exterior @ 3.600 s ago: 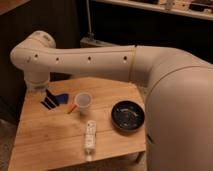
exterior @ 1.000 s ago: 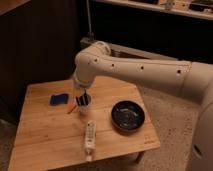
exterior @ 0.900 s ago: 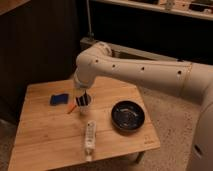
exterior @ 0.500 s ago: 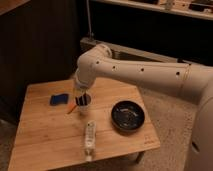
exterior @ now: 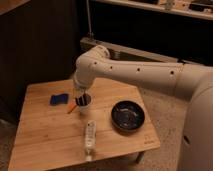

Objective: Place the eraser in the ceramic cup

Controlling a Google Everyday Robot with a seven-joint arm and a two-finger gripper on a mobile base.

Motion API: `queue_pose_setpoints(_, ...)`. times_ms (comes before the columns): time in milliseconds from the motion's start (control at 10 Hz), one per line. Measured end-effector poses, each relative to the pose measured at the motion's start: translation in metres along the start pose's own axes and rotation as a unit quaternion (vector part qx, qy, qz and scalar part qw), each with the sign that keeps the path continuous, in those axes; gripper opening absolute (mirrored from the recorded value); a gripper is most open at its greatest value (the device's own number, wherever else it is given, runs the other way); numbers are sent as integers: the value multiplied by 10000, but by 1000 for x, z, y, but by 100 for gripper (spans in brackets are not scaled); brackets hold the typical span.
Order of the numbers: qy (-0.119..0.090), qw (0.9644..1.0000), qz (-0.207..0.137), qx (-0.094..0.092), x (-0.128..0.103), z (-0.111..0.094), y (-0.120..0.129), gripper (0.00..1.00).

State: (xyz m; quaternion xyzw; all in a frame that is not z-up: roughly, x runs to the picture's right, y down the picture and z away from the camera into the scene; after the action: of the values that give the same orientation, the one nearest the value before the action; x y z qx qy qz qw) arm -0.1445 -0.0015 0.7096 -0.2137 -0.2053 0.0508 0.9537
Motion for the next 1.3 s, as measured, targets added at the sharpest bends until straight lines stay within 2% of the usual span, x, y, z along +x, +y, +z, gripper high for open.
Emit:
queue_pose_setpoints(200, 37, 10000, -4, -75, 3, 4, -1, 18)
queue_pose_setpoints(700, 101, 9996, -43, -265, 6, 19, 1, 71)
queue_pose_setpoints(800, 106, 9995, -47, -285, 7, 21, 1, 77)
queue_pose_setpoints(1100, 100, 9996, -60, -269, 6, 22, 0, 80)
queue_pose_setpoints(1200, 22, 9998, -17, -204, 5, 21, -1, 80)
queue_pose_setpoints(1300, -259, 9996, 99, -68, 7, 17, -2, 80)
